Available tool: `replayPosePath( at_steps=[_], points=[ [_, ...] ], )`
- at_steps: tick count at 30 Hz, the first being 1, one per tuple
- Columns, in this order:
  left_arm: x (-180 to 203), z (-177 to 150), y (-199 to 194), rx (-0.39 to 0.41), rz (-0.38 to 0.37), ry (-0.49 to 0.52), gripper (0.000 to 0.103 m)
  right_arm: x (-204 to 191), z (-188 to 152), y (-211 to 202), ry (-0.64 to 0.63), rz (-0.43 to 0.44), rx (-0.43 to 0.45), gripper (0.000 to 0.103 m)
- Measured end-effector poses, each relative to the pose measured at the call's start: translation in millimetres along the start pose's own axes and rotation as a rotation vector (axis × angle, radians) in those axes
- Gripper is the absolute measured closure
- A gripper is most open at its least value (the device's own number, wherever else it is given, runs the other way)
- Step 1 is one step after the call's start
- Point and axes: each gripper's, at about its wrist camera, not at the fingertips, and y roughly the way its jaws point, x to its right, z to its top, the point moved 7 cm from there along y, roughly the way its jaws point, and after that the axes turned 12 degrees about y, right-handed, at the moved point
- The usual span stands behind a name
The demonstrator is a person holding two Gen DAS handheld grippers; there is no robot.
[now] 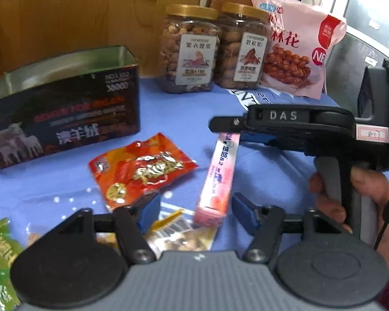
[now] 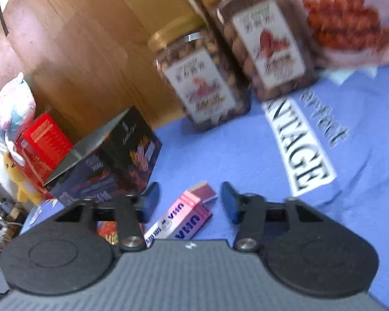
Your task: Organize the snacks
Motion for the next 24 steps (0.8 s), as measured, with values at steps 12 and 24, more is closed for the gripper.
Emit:
replayPosePath(
  at_steps=[12, 24],
  points=[
    [-42, -5, -20, 0.022, -0.067, -0.212, 0.044, -8, -64, -73, -0.077, 0.101, -0.025, 0.069],
    [-59, 2, -6, 0.017, -0.112, -0.259, 0.040, -22, -74, -55, -0.283, -0.037, -0.017, 0.041]
  ],
)
